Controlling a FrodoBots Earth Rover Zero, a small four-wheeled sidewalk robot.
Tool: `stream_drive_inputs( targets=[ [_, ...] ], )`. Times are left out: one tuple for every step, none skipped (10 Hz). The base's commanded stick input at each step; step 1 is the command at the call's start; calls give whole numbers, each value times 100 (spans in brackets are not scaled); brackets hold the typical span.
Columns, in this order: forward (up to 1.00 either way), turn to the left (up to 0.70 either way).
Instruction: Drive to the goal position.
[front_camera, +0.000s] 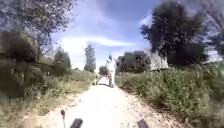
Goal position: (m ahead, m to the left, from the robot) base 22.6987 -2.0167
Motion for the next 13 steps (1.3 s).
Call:
stream_drive_inputs(
  targets=[
    [70,0],
    [70,0],
    [70,0],
    [70,0],
    [70,0],
    [70,0],
    [70,0],
    [70,0],
    [70,0],
    [70,0],
    [70,0],
    [70,0],
    [70,0]
  ],
)
